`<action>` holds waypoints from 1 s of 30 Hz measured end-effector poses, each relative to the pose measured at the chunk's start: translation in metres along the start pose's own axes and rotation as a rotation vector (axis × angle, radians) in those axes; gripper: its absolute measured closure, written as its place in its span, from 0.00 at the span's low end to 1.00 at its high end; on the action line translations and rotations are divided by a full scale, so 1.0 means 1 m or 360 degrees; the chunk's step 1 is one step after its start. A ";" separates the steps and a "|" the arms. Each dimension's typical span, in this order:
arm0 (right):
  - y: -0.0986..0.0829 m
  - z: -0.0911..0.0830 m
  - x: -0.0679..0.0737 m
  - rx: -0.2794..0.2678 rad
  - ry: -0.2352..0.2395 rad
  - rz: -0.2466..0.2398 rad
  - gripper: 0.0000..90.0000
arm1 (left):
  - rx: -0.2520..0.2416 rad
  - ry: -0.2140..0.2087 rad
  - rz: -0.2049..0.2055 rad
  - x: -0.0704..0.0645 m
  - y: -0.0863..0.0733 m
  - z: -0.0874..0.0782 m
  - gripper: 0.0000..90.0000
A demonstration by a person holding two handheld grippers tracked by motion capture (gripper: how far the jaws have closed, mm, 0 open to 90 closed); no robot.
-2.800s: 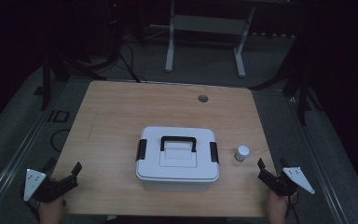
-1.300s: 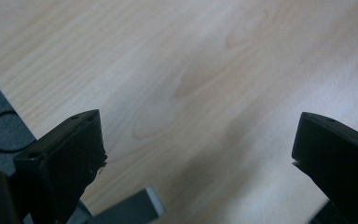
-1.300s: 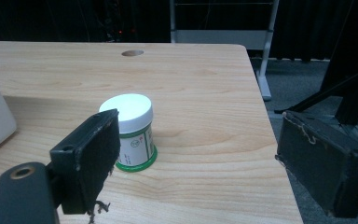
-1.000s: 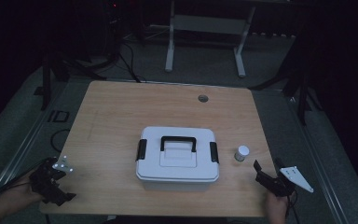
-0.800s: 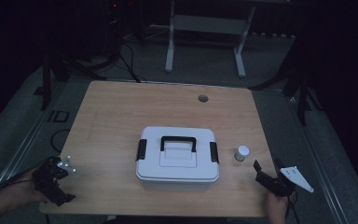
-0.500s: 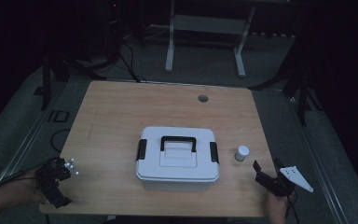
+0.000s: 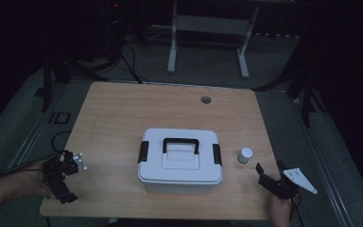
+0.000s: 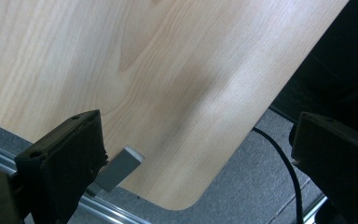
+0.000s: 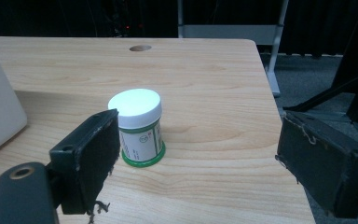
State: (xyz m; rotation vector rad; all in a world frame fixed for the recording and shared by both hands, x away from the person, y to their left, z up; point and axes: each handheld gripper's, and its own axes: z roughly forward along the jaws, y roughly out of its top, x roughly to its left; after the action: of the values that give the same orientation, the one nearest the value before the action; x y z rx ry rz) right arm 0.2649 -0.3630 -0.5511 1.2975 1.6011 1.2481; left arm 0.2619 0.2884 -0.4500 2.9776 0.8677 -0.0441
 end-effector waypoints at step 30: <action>-0.001 0.001 0.000 0.0016 0.0018 -0.0008 0.14 | 0.0030 -0.0008 0.0311 -0.014 0.099 -0.075 0.05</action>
State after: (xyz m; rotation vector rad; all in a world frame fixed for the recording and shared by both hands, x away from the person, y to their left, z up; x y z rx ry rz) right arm 0.2655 -0.3625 -0.5519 1.2943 1.6197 1.2481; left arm 0.3042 0.2012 -0.3715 3.0619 0.5750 -0.0533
